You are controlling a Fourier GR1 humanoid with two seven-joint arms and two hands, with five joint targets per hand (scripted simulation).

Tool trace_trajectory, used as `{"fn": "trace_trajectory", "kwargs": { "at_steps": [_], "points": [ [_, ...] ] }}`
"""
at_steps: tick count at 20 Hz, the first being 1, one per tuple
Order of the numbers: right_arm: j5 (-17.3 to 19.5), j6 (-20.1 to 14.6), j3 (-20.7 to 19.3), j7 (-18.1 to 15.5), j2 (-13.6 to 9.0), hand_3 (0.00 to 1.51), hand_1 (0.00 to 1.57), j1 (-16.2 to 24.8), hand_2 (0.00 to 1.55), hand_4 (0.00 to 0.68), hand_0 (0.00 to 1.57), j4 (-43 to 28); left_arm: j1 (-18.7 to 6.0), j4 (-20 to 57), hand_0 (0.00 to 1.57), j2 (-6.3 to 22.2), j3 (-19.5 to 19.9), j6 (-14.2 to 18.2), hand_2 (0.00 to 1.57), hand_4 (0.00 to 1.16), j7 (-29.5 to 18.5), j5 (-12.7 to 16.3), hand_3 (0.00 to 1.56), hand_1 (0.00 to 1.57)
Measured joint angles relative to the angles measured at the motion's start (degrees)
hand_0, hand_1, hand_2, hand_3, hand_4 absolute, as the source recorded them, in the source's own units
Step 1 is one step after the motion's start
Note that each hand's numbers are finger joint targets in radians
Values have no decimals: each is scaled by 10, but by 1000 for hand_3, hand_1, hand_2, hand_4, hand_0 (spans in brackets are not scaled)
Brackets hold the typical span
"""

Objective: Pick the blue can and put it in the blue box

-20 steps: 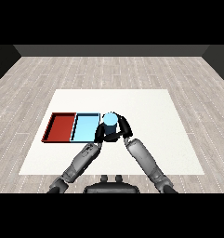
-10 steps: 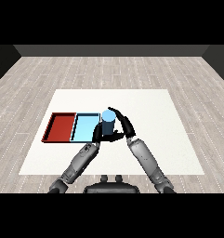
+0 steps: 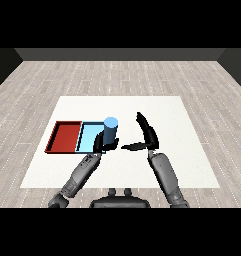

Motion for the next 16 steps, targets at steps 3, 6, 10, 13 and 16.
{"fn": "trace_trajectory", "kwargs": {
  "at_steps": [3,6,10,13,16],
  "points": [
    [-11,-1,-14,-22,4,0,0,20,0,0,0,5,-12,10,1571,23,23,-5,1571,1130,18,-9,1481,1571],
    [-29,9,-36,-32,3,0,0,23,0,0,0,17,-25,28,1571,43,48,-9,1571,1140,38,-16,1488,1571],
    [-46,9,-46,-37,6,0,0,40,0,0,0,13,-39,55,1571,78,76,-18,1571,1116,69,-27,1496,1571],
    [-54,13,-52,-42,8,0,0,51,0,0,0,13,-65,97,1571,99,86,-18,1571,1056,108,-42,1480,1571],
    [-64,19,-63,-48,7,0,0,48,0,0,0,27,-92,159,1532,123,83,-7,1421,971,149,-72,1267,1532]
  ]
}}
